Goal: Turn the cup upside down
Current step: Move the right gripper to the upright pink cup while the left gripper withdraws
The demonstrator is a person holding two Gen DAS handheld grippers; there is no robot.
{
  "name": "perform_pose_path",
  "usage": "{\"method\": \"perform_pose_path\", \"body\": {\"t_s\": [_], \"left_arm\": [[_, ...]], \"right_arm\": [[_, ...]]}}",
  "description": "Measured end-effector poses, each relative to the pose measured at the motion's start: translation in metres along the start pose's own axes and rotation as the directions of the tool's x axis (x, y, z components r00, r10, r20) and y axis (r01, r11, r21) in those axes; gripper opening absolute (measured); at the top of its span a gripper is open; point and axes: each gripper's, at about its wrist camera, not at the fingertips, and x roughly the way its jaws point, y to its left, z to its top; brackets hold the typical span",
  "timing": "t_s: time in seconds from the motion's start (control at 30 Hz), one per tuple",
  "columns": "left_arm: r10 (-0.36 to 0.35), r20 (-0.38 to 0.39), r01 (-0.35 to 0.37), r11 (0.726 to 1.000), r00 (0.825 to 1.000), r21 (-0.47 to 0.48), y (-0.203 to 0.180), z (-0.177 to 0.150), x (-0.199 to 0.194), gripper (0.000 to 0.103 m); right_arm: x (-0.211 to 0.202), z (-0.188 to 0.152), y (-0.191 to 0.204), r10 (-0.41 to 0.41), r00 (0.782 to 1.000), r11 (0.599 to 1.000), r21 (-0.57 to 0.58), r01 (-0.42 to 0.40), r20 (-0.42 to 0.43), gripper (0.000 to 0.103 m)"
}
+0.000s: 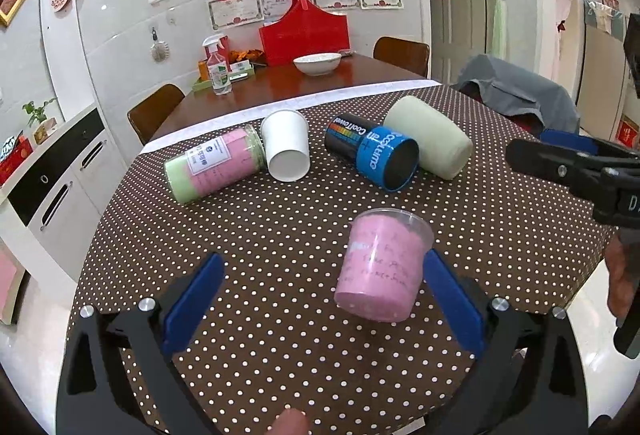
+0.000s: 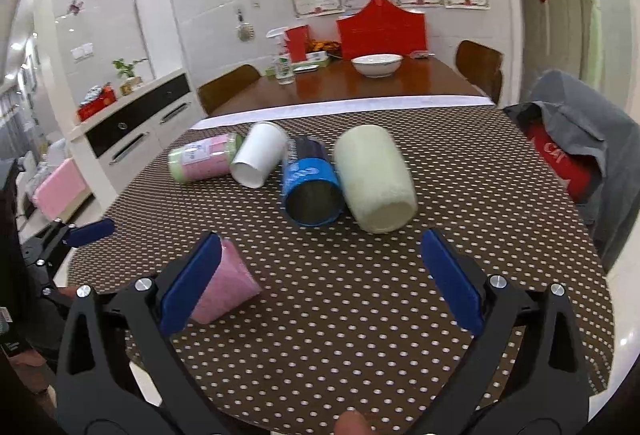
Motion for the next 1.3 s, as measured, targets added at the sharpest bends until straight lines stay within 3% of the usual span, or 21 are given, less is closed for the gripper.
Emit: {"method": "perform_pose_path", "body": {"t_s": [0.13, 0.27, 0.43, 0.63, 0.73, 0.77, 0.87, 0.97, 1.0, 1.07, 1.17, 1.3], "left_arm": [[0.018, 0.013, -0.018, 1.000, 1.000, -0.020, 0.006, 0.004, -0.007, 0.098], [0.046, 0.028, -0.045, 0.998, 0.999, -0.042, 0.012, 0.009, -0.014, 0.098], [0.092, 0.027, -0.090, 0.993, 0.995, -0.071, 0.022, 0.017, -0.019, 0.098], [0.132, 0.007, -0.131, 0.988, 0.991, -0.082, 0.033, 0.026, -0.016, 0.098], [0.149, -0.010, -0.150, 0.986, 0.989, -0.072, 0.037, 0.030, -0.011, 0.098], [0.151, -0.017, -0.152, 0.986, 0.988, -0.066, 0.037, 0.030, -0.009, 0.098], [0.137, -0.060, -0.141, 0.988, 0.989, -0.060, 0.042, 0.030, 0.002, 0.098], [0.126, -0.104, -0.132, 0.990, 0.987, -0.049, 0.042, 0.024, 0.011, 0.098], [0.123, -0.126, -0.130, 0.990, 0.984, -0.046, 0.044, 0.021, 0.016, 0.098], [0.117, -0.157, -0.126, 0.991, 0.981, -0.050, 0.047, 0.017, 0.022, 0.098], [0.108, -0.194, -0.122, 0.990, 0.975, -0.064, 0.052, 0.012, 0.029, 0.098], [0.083, -0.231, -0.106, 0.991, 0.969, -0.085, 0.059, 0.010, 0.038, 0.098]], "right_arm": [[0.003, 0.008, 0.005, 0.066, 0.998, 0.998, -0.002, -0.066, -0.001, 0.097], [0.004, 0.022, 0.015, 0.149, 0.989, 0.986, -0.075, -0.148, 0.008, 0.097], [0.010, 0.037, 0.027, 0.142, 0.989, 0.970, -0.196, -0.146, -0.035, 0.097], [0.034, 0.047, 0.029, 0.163, 0.973, 0.931, -0.301, -0.207, -0.163, 0.097], [0.044, 0.046, 0.038, 0.156, 0.967, 0.873, -0.430, -0.231, -0.202, 0.097], [0.047, 0.045, 0.041, 0.160, 0.962, 0.846, -0.471, -0.249, -0.222, 0.097], [0.054, 0.041, 0.057, 0.181, 0.939, 0.715, -0.616, -0.330, -0.294, 0.097], [0.064, 0.036, 0.072, 0.177, 0.916, 0.540, -0.742, -0.397, -0.361, 0.097], [0.070, 0.034, 0.077, 0.181, 0.897, 0.471, -0.765, -0.440, -0.404, 0.097], [0.079, 0.033, 0.083, 0.182, 0.867, 0.390, -0.775, -0.497, -0.464, 0.097], [0.095, 0.022, 0.100, 0.156, 0.799, 0.207, -0.771, -0.602, -0.581, 0.091], [0.110, 0.009, 0.118, 0.102, 0.720, 0.045, -0.720, -0.693, -0.686, 0.083]]}}
